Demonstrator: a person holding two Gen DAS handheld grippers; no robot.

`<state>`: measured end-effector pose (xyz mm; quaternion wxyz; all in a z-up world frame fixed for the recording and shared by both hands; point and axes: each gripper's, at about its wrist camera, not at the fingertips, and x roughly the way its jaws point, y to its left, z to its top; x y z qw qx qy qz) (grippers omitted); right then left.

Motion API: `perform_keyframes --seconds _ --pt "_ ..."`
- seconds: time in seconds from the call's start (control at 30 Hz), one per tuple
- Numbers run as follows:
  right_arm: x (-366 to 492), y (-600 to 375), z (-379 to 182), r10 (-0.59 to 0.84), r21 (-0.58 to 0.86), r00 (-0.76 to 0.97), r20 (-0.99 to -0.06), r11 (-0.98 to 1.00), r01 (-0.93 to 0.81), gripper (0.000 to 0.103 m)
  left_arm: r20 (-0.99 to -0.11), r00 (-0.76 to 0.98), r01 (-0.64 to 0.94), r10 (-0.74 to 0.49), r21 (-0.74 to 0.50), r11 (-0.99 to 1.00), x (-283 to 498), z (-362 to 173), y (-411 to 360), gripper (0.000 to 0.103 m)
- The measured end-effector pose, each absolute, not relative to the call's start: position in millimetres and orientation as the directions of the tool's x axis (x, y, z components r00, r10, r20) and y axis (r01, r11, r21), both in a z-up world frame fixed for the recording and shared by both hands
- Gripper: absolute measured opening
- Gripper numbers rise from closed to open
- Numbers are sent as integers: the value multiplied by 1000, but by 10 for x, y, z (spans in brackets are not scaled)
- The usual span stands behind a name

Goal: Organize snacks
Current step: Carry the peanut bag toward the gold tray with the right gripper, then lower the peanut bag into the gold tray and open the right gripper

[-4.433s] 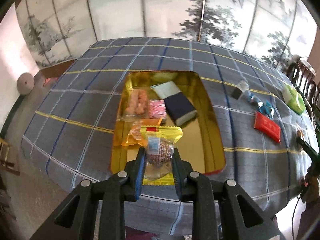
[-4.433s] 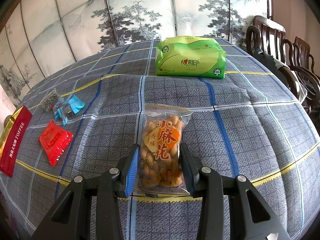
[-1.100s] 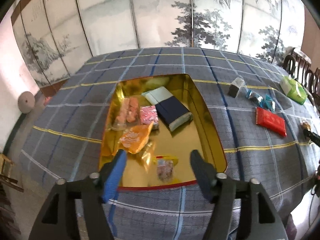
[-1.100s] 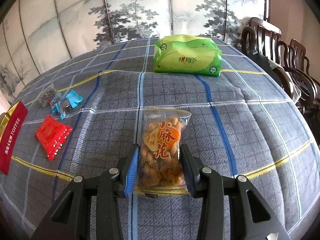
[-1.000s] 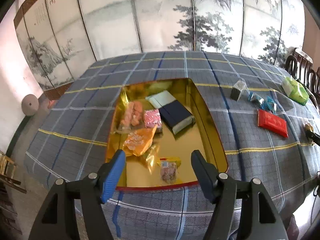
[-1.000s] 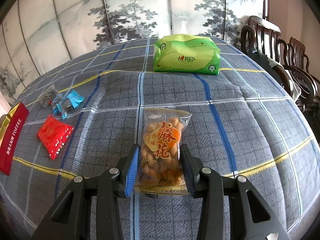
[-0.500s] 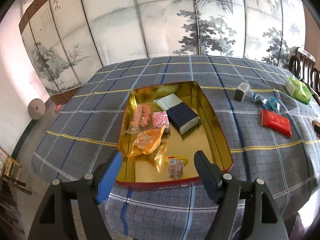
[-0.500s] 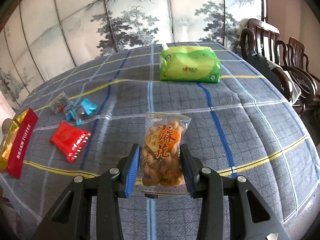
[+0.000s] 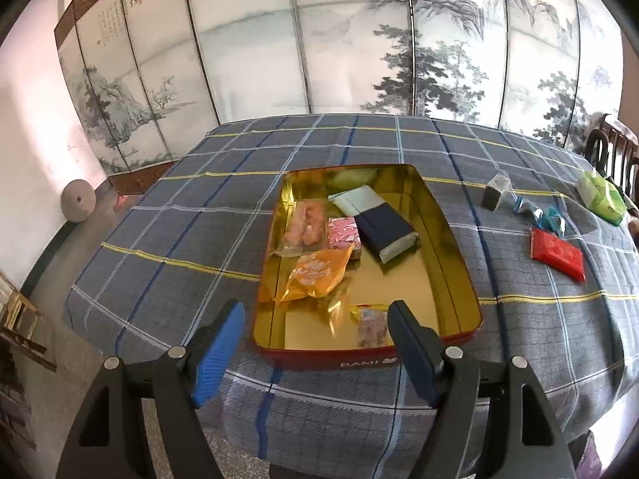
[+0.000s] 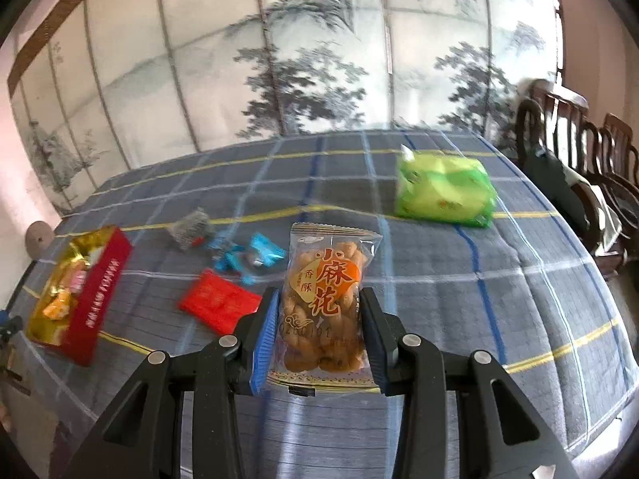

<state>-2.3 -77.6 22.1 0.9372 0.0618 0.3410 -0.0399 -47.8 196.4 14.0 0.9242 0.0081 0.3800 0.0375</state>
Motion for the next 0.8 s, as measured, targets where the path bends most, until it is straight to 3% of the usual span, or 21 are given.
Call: perform_keyframes --seconds 0.37,0.53,0.8 --pt "126 179 533 149 98 782 -605 989 -112 37 -674 733 -115 89 5 993 -593 130 2162 76" --pt "225 694 597 265 131 759 -594 964 -233 37 -702 708 -123 77 -16 992 -573 104 2257 76" --pt "519 1533 431 391 167 667 -634 911 -376 37 -710 694 -140 115 24 990 -602 49 2354 76"
